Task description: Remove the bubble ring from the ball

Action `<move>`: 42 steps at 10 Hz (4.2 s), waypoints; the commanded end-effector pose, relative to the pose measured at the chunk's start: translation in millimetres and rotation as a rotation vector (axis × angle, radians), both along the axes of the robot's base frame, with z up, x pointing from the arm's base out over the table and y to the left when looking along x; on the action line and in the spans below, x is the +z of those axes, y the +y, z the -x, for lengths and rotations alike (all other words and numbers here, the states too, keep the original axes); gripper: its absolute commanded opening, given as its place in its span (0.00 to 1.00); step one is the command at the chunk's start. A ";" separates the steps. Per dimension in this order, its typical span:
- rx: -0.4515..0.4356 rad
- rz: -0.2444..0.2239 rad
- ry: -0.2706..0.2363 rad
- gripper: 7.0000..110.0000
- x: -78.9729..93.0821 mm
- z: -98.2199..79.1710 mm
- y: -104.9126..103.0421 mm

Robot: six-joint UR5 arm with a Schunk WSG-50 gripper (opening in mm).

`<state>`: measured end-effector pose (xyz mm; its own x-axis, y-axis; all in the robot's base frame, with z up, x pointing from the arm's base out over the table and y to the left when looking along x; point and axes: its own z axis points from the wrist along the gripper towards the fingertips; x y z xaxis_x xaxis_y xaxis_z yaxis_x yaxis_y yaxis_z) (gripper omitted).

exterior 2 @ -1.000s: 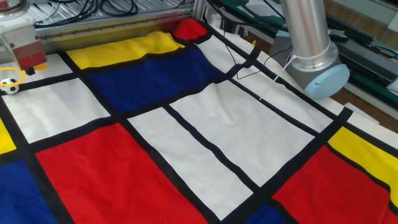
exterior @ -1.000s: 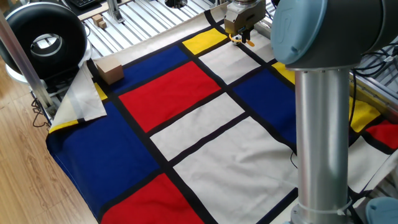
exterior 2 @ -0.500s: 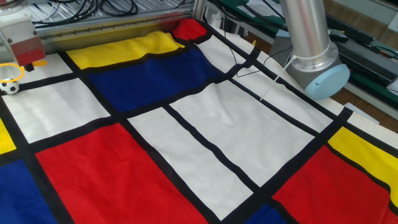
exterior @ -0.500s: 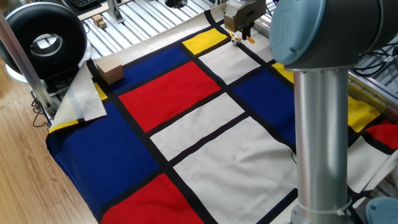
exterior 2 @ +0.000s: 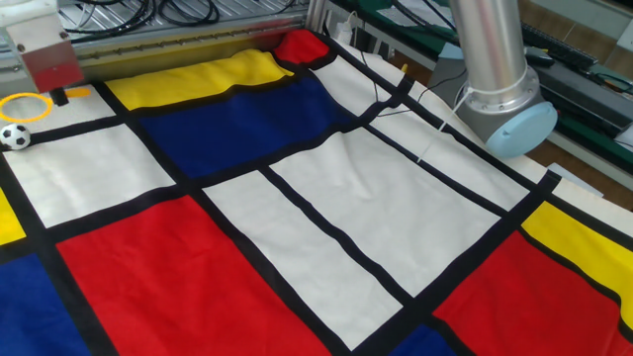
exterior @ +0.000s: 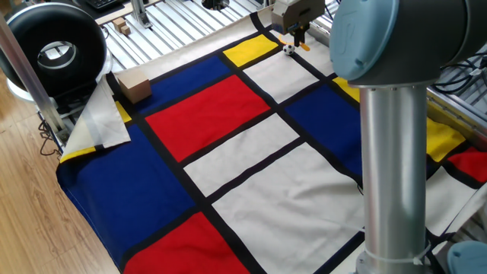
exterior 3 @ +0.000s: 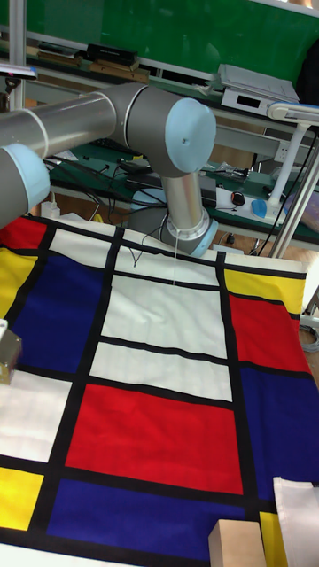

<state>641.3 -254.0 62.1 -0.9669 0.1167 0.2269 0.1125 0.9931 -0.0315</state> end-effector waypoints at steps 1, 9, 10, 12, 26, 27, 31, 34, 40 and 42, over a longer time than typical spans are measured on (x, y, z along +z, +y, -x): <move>-0.043 -0.031 -0.032 0.00 -0.3 -3.4 30.9; -0.032 -0.028 -0.089 0.00 -40.8 -17.2 51.9; -0.029 -0.028 -0.097 0.00 -42.8 -20.6 51.5; -0.033 -0.040 -0.104 0.00 -45.8 -23.6 55.4; 0.025 -0.074 -0.106 0.36 -53.2 -20.9 49.7; 0.031 -0.075 -0.104 0.36 -51.7 -20.3 49.8; 0.058 -0.091 -0.055 0.36 6.8 -17.5 46.6; 0.088 -0.078 -0.126 0.36 33.9 -16.9 48.4; 0.166 -0.064 -0.189 0.15 43.9 -37.2 63.7; 0.233 -0.058 -0.296 0.15 44.2 -63.9 62.9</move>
